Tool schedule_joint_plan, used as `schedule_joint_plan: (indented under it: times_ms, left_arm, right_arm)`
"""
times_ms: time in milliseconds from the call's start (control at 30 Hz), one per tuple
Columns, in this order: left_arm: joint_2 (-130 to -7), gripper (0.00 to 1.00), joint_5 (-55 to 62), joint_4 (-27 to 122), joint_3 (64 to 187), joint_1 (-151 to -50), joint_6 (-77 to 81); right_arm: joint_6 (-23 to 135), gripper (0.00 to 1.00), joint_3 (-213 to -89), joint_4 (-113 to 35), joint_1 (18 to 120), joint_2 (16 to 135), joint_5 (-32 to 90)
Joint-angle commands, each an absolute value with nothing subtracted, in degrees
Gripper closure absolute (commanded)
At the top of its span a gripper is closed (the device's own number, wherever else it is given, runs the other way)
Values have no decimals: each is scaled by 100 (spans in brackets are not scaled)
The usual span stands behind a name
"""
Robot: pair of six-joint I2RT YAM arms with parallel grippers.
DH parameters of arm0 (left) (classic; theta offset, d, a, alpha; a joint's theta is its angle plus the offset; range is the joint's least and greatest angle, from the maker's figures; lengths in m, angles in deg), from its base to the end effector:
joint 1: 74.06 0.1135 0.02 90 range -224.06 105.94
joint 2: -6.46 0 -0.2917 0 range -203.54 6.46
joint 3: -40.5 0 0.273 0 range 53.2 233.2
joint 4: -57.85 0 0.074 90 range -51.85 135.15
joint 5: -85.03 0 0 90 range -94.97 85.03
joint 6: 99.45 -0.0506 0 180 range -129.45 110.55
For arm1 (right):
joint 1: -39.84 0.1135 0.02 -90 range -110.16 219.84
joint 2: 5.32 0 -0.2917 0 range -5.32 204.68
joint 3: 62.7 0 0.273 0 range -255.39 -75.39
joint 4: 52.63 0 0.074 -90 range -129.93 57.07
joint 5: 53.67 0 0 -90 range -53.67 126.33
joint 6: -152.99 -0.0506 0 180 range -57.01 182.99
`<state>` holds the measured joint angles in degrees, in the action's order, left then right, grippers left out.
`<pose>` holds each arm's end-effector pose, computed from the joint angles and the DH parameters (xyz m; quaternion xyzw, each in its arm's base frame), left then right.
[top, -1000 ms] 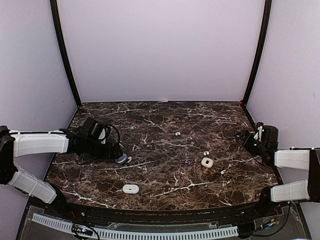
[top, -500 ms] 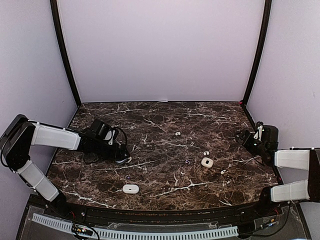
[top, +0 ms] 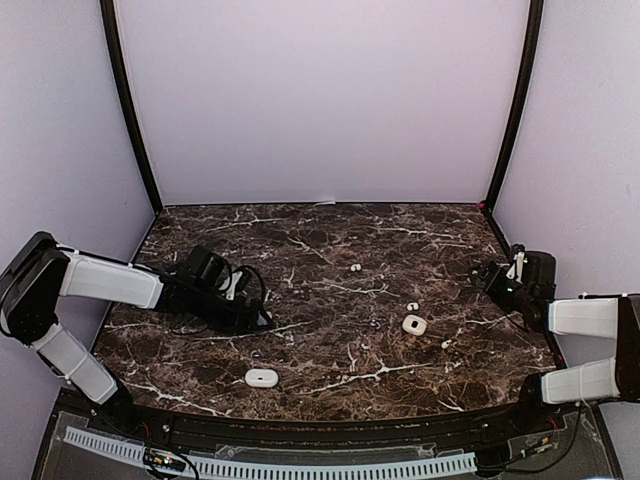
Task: Insert the wireless bluetooth earbuds into the charging case
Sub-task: Turn over the charging case at the center of the board, then pick up the charging case from the center of the board.
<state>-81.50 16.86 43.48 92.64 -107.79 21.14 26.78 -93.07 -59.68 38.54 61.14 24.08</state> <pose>0.2461 -0.1869 0.1523 0.0897 0.9211 -0.3287 0.1882 0.2322 0.0055 0.1602 0.2243 0.8288 0.2390 0.4535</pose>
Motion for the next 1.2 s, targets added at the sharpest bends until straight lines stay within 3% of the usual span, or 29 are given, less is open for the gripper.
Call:
schedule_joint_plan:
  times_ms: [0,100,267,467,1033,1167]
  left_arm:
    - [-8012,10,2169,4599,9065,-11153,2553]
    - [-8118,12,2253,4903,9073,-11300,2611]
    - [-7487,13,462,4004,9138,-11352,2408]
    - [-6940,5,-219,3684,8829,-11397,2005]
    - [-8790,1,-1870,3101,9964,-12221,2408]
    - [-9001,6,-1935,3083,10085,-12231,2505]
  right_arm:
    - [2731,3,-9438,-6233,3819,6092,2315]
    - [2726,3,-9429,-6243,3822,6076,2290]
    - [2730,3,-9416,-6250,3820,6043,2277]
    - [2717,3,-9420,-6294,3819,6069,2198]
    - [2712,3,-9395,-6280,3823,6025,2196]
    - [2708,3,-9403,-6279,3821,6047,2192]
